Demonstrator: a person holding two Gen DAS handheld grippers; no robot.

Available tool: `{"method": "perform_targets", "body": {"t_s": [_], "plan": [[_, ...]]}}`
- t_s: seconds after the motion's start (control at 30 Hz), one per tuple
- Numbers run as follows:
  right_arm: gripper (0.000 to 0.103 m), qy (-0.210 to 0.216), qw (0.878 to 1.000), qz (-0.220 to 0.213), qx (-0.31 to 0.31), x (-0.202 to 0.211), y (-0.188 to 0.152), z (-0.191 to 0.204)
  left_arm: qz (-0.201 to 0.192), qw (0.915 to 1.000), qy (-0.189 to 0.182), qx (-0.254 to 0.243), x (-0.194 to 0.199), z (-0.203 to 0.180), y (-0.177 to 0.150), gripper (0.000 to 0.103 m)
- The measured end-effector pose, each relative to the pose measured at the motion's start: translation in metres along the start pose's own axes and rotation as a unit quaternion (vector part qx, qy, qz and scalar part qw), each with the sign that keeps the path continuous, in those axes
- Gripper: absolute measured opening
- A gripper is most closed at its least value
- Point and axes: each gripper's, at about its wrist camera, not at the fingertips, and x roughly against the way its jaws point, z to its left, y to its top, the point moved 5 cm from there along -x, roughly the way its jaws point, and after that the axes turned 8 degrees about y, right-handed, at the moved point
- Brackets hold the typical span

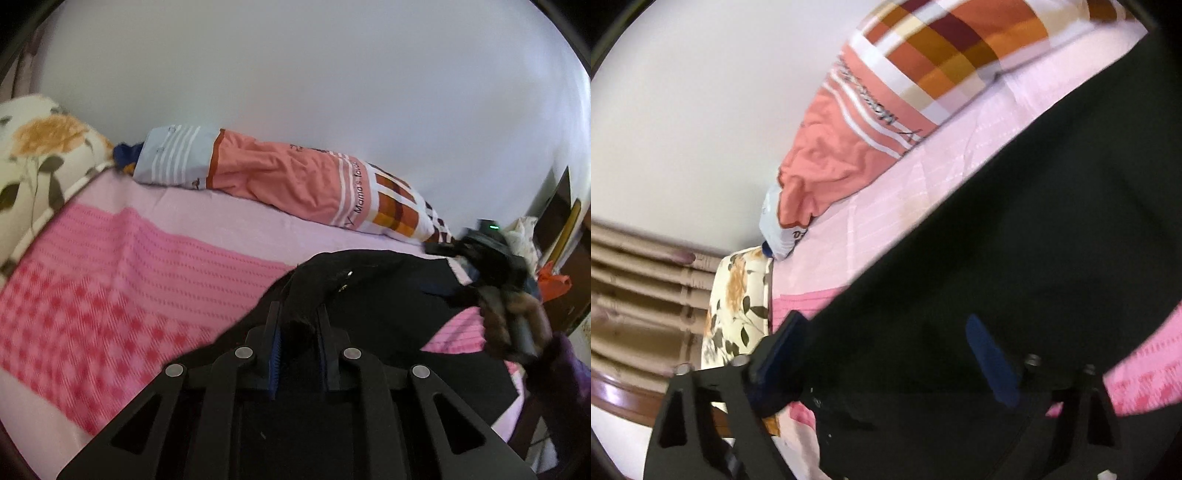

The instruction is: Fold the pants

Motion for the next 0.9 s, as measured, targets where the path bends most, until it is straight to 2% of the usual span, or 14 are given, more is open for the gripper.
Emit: {"method": "perform_targets", "body": {"t_s": [0.1,0.13,0.17,0.2,0.23,0.27,0.33,0.43,0.57,0.7,0.9], "plan": [[0.067,-0.005,0.999,0.0,-0.047,-0.011,0.016,-0.021,0.007,0.9999,-0.003,0.007,0.007,-0.006,-0.012,0.016],[0.059,-0.001,0.998,0.002,-0.062,-0.015,0.021,-0.029,0.009,0.9999,-0.002,0.009,0.008,-0.008,-0.015,0.016],[0.043,-0.004,0.998,0.002,-0.066,-0.017,0.024,-0.034,0.012,0.9998,-0.005,0.013,0.01,-0.009,-0.018,0.016],[0.032,-0.01,0.998,0.001,-0.069,-0.018,0.027,-0.039,0.014,0.9997,-0.007,0.017,0.011,-0.009,-0.02,0.016],[0.013,-0.013,0.997,0.0,-0.072,-0.018,0.028,-0.044,0.018,0.9996,-0.007,0.02,0.011,-0.009,-0.022,0.016],[0.01,-0.011,0.997,-0.006,-0.078,-0.015,0.028,-0.049,0.021,0.9995,-0.007,0.023,0.011,-0.009,-0.023,0.016],[0.008,-0.002,0.997,-0.014,-0.079,-0.009,0.021,-0.052,0.026,0.9992,-0.006,0.028,0.011,-0.008,-0.027,0.016],[0.007,-0.015,0.999,-0.025,-0.043,0.012,-0.003,-0.047,0.032,0.9988,0.0,0.037,0.013,-0.004,-0.028,0.016],[0.007,-0.02,0.999,-0.022,-0.015,0.046,-0.055,-0.043,0.04,0.9981,0.01,0.046,0.026,0.004,-0.031,0.016],[0.006,-0.015,0.999,-0.006,-0.028,0.065,-0.115,-0.052,0.056,0.9971,0.025,0.045,0.04,0.008,-0.046,0.017],[0.006,-0.011,0.997,0.017,-0.072,0.069,-0.188,-0.075,0.08,0.9938,0.054,0.055,0.059,0.018,-0.083,0.017]]}}
